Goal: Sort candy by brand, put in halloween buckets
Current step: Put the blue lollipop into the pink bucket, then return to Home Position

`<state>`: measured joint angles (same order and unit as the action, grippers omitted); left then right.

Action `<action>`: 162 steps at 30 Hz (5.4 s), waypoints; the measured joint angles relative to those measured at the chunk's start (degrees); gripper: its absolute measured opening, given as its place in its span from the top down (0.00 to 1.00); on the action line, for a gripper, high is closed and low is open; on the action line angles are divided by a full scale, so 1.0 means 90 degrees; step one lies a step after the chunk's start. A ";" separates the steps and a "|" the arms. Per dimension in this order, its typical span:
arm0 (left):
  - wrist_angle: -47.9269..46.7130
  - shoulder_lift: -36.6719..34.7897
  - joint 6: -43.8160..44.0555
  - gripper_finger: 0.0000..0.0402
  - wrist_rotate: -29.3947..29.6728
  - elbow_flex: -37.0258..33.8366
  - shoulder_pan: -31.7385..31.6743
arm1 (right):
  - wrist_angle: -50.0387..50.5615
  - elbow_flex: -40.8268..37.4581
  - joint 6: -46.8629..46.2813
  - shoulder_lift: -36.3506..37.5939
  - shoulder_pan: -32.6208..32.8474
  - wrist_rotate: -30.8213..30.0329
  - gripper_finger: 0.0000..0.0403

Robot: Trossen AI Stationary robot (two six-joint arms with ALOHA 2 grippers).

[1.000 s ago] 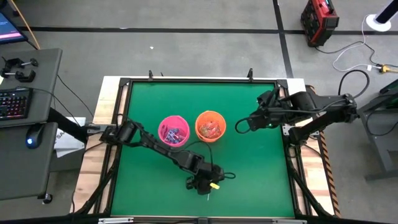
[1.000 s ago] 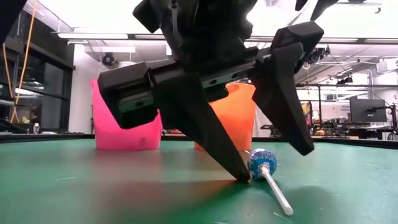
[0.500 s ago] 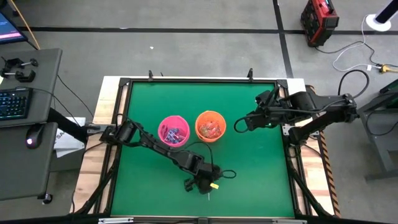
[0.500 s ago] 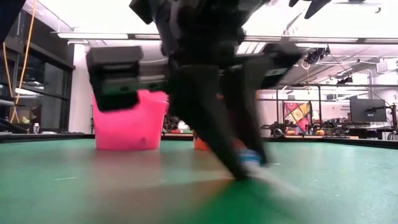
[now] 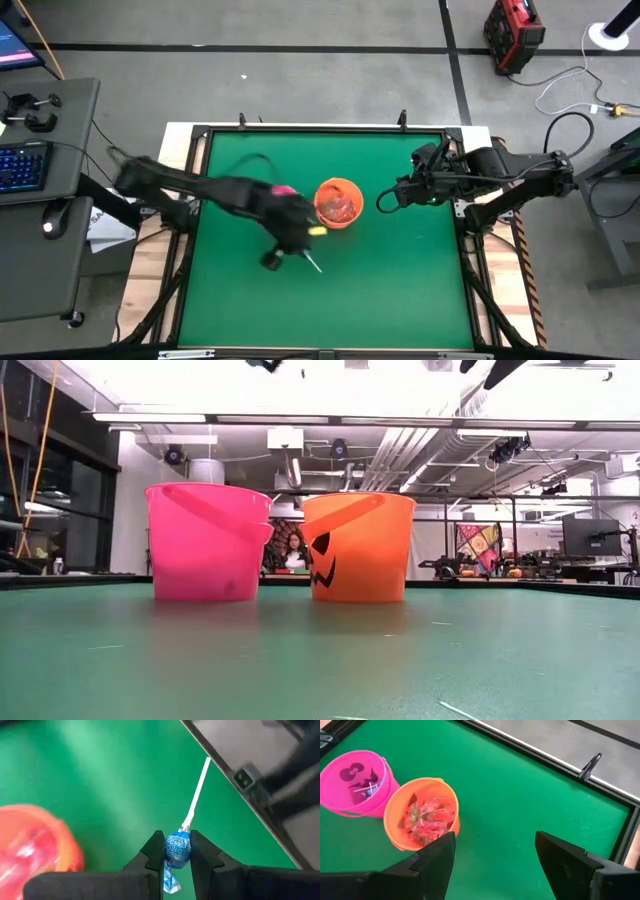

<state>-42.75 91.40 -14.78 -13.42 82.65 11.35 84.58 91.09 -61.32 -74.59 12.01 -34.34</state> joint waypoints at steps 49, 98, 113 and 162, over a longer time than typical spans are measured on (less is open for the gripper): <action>0.3277 -0.7510 0.3441 0.97 0.3416 -0.5500 -0.0688 | 0.0083 -0.2598 -0.1216 0.1714 0.1918 0.1031 0.95; 0.5730 -1.0113 0.4957 1.00 0.1721 -0.9105 -0.1445 | -0.7068 -0.8226 0.3951 0.7634 0.0185 0.2293 1.00; 0.5711 -1.0110 0.4956 1.00 0.1728 -0.9105 -0.1445 | -0.8971 -0.9698 0.4836 0.8217 -0.0649 0.3222 1.00; 0.5418 -1.0108 0.3327 1.00 0.1730 -0.9098 -0.1445 | -0.9355 -1.0010 0.5484 0.8196 -0.1224 0.3821 1.00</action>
<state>6.01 0.43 15.16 2.15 0.78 -1.65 0.38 0.99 -11.96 -0.82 0.99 0.05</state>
